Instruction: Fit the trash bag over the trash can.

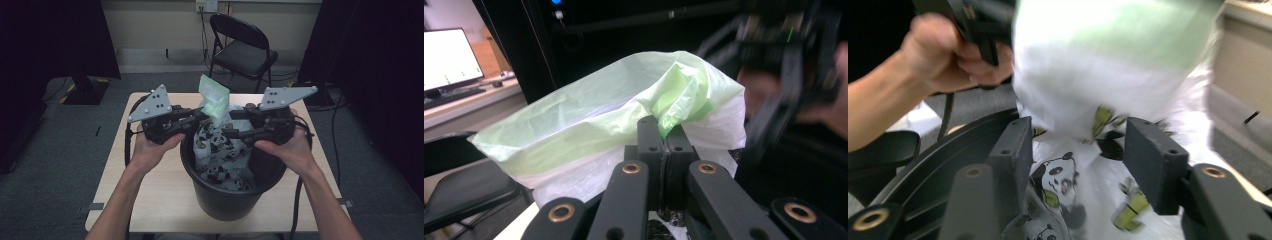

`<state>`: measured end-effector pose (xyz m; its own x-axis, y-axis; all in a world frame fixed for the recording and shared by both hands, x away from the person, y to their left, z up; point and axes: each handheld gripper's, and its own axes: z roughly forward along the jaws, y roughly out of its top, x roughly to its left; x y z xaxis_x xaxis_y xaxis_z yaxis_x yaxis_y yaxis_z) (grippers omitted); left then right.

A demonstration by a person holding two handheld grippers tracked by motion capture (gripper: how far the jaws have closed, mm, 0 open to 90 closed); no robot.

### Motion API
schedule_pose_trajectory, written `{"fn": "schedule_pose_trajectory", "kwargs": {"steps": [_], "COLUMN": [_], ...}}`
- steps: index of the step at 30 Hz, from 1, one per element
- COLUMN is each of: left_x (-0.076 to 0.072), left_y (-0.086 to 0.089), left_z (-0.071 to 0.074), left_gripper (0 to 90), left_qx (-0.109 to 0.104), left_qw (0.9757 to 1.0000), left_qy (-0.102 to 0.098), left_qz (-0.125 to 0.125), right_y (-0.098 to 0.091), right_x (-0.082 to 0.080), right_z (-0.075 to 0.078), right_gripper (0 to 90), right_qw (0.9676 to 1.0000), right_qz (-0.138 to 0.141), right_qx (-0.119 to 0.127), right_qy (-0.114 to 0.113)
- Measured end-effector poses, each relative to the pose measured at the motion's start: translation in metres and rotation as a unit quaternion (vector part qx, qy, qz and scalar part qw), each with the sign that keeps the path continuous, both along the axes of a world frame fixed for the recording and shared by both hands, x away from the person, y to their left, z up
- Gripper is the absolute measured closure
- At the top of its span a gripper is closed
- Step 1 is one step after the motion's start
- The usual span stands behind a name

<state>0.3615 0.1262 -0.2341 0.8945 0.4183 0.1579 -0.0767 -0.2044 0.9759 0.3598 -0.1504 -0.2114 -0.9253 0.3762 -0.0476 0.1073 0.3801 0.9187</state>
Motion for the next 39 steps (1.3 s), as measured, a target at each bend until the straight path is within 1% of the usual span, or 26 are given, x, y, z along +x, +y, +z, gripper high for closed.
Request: {"fn": "schedule_pose_trajectory", "kwargs": {"steps": [2, 3, 4, 6, 8, 10, 11, 14, 18, 20, 21, 23, 24, 26, 27, 28, 29, 30, 31, 32, 33, 34, 35, 36, 37, 39], "left_x": [-0.001, -0.002, -0.003, -0.006, -0.01, -0.014, -0.015, -0.013, -0.009, -0.008, -0.007, -0.008, -0.008, -0.01, -0.01, -0.011, -0.011, -0.011, -0.011, -0.01, -0.01, -0.008, -0.007, -0.006, -0.006, -0.006], "left_y": [-0.006, -0.009, -0.012, -0.02, -0.027, -0.031, -0.032, -0.029, -0.023, -0.02, -0.02, -0.022, -0.023, -0.028, -0.03, -0.032, -0.032, -0.033, -0.032, -0.03, -0.028, -0.025, -0.021, -0.019, -0.017, -0.015], "left_z": [-0.001, -0.002, -0.002, -0.003, -0.005, -0.005, -0.006, -0.005, -0.004, -0.004, -0.004, -0.005, -0.005, -0.006, -0.006, -0.007, -0.007, -0.008, -0.008, -0.01, -0.011, -0.012, -0.012, -0.012, -0.012, -0.012], "left_gripper": [89.6, 89.6, 89.6, 89.6, 89.6, 89.6, 89.6, 89.6, 89.3, 89.2, 89.2, 89.3, 89.3, 89.3, 89.3, 89.3, 89.1, 89.0, 89.4, 89.6, 85.6, 82.7, 84.0, 83.7, 81.7, 63.8], "left_qx": [0.02, 0.033, 0.04, 0.063, 0.081, 0.092, 0.092, 0.087, 0.073, 0.067, 0.064, 0.065, 0.067, 0.081, 0.087, 0.087, 0.087, 0.083, 0.082, 0.077, 0.074, 0.064, 0.054, 0.048, 0.04, 0.023], "left_qw": [0.9997, 0.9993, 0.9989, 0.9972, 0.9952, 0.9936, 0.9935, 0.9946, 0.9965, 0.9971, 0.9973, 0.9972, 0.9969, 0.9955, 0.9949, 0.9947, 0.9947, 0.9948, 0.9947, 0.9954, 0.9963, 0.9967, 0.9973, 0.9976, 0.9982, 0.9994], "left_qy": [-0.003, -0.006, -0.008, -0.016, -0.023, -0.03, -0.031, -0.029, -0.018, -0.013, -0.014, -0.012, -0.015, -0.018, -0.02, -0.02, -0.021, -0.018, -0.017, -0.015, -0.014, -0.008, -0.005, -0.002, -0.001, 0.004], "left_qz": [-0.012, -0.018, -0.023, -0.038, -0.05, -0.058, -0.059, -0.048, -0.036, -0.034, -0.032, -0.035, -0.037, -0.045, -0.047, -0.05, -0.051, -0.056, -0.059, -0.054, -0.042, -0.049, -0.05, -0.05, -0.044, -0.025], "right_y": [-0.012, -0.016, -0.018, -0.019, -0.016, -0.012, -0.009, -0.005, -0.006, -0.006, -0.006, -0.002, 0.0, 0.002, 0.003, 0.004, 0.006, 0.006, 0.007, 0.007, 0.005, 0.003, -0.001, -0.002, -0.003, -0.003], "right_x": [-0.004, -0.005, -0.005, -0.006, -0.006, -0.004, -0.002, -0.001, -0.002, -0.002, -0.003, -0.003, -0.004, -0.005, -0.005, -0.006, -0.006, -0.006, -0.006, -0.006, -0.006, -0.004, -0.003, -0.003, -0.002, -0.001], "right_z": [0.008, 0.012, 0.016, 0.022, 0.028, 0.03, 0.029, 0.022, 0.014, 0.011, 0.009, 0.006, 0.004, 0.004, 0.005, 0.005, 0.005, 0.005, 0.004, 0.004, 0.005, 0.005, 0.006, 0.006, 0.006, 0.006], "right_gripper": [43.3, 46.1, 52.2, 56.5, 63.1, 62.7, 60.9, 56.2, 52.0, 51.1, 51.1, 49.2, 48.0, 47.7, 47.9, 52.0, 63.0, 67.6, 69.3, 71.3, 85.7, 86.0, 86.0, 87.7, 88.5, 89.7], "right_qw": [0.9997, 0.9994, 0.9992, 0.9989, 0.9986, 0.9985, 0.9985, 0.998, 0.9979, 0.9977, 0.9979, 0.9982, 0.998, 0.9979, 0.9975, 0.9973, 0.9966, 0.9962, 0.9961, 0.9961, 0.9966, 0.9964, 0.9974, 0.9975, 0.9977, 0.998], "right_qz": [0.002, 0.002, 0.005, 0.015, 0.021, 0.03, 0.034, 0.051, 0.056, 0.061, 0.058, 0.047, 0.048, 0.045, 0.05, 0.053, 0.064, 0.07, 0.067, 0.068, 0.066, 0.074, 0.061, 0.06, 0.056, 0.054], "right_qx": [0.024, 0.03, 0.035, 0.037, 0.037, 0.03, 0.027, 0.022, 0.018, 0.01, 0.006, -0.011, -0.014, -0.009, -0.007, -0.007, -0.013, -0.017, -0.021, -0.023, -0.018, -0.008, 0.002, 0.005, 0.007, 0.011], "right_qy": [-0.009, -0.014, -0.018, -0.023, -0.03, -0.034, -0.033, -0.03, -0.028, -0.027, -0.027, -0.035, -0.038, -0.047, -0.049, -0.05, -0.05, -0.05, -0.054, -0.051, -0.047, -0.04, -0.038, -0.038, -0.037, -0.033]}}
